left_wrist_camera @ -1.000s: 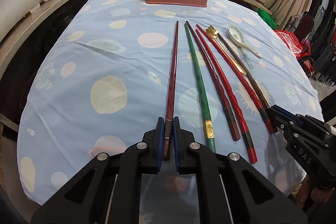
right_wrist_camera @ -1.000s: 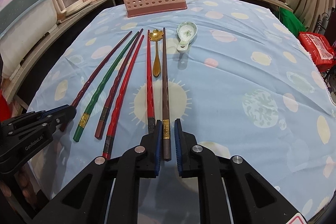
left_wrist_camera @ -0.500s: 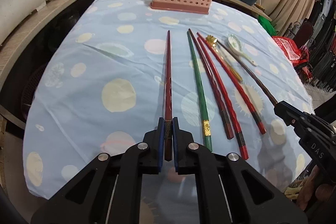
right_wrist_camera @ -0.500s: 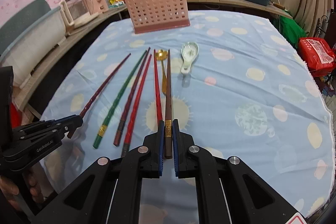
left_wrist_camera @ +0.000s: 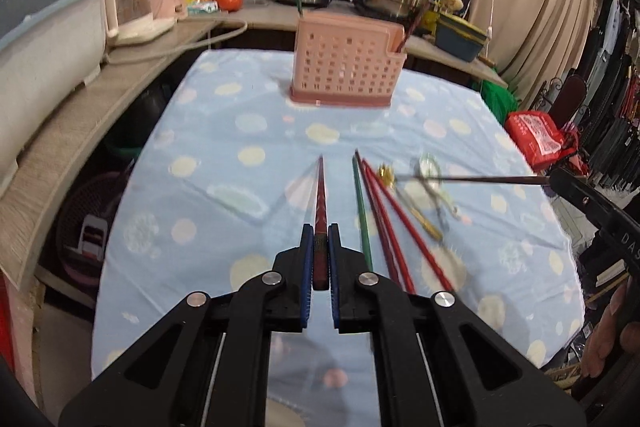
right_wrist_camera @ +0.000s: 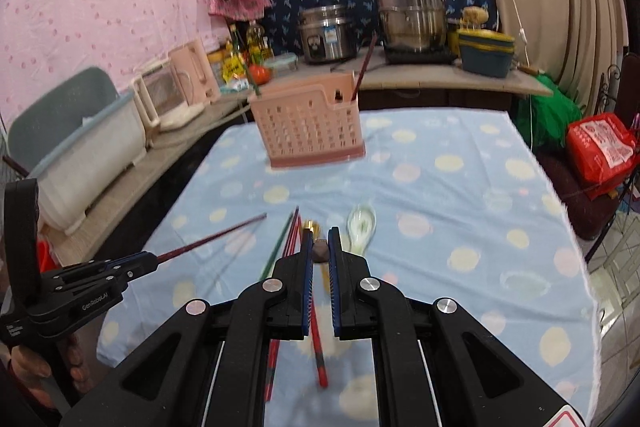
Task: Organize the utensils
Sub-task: 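Lift both chopsticks and carry them over the pink basket with both tools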
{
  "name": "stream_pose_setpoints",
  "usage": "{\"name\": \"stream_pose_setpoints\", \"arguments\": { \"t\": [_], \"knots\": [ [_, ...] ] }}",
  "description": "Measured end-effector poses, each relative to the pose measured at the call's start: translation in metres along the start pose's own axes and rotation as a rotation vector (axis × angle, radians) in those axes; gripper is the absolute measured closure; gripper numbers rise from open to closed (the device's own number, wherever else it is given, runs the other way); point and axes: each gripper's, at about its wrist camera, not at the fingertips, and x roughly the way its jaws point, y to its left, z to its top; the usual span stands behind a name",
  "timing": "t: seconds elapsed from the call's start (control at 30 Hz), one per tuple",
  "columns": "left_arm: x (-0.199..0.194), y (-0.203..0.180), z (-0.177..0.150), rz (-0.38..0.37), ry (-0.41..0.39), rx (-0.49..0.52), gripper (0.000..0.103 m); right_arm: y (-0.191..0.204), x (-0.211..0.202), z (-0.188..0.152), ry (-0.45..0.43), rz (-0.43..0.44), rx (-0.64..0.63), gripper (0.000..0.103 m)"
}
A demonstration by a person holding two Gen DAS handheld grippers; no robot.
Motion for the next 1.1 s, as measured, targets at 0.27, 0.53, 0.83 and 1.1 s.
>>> {"name": "stream_pose_setpoints", "arguments": {
  "t": [0.27,0.53,0.83,1.1],
  "knots": [
    [-0.011,-0.004,0.07,0.007,-0.136,0.028,0.096,-0.006,0.007,0.063,-0.08,0.022,-0.013,0.096],
    [-0.013,-0.008,0.147,-0.027,-0.246,0.027,0.096,-0.005,0.025,0.138,-0.159,0.06,-0.018,0.096],
    [-0.024,-0.026,0.249,-0.051,-0.431,0.033,0.096,-0.003,0.053,0.237,-0.305,0.092,0.033,0.096],
    [0.016,-0.028,0.305,-0.061,-0.505,-0.007,0.096,0.0,0.114,0.277,-0.333,0.078,0.063,0.096]
  ]
}}
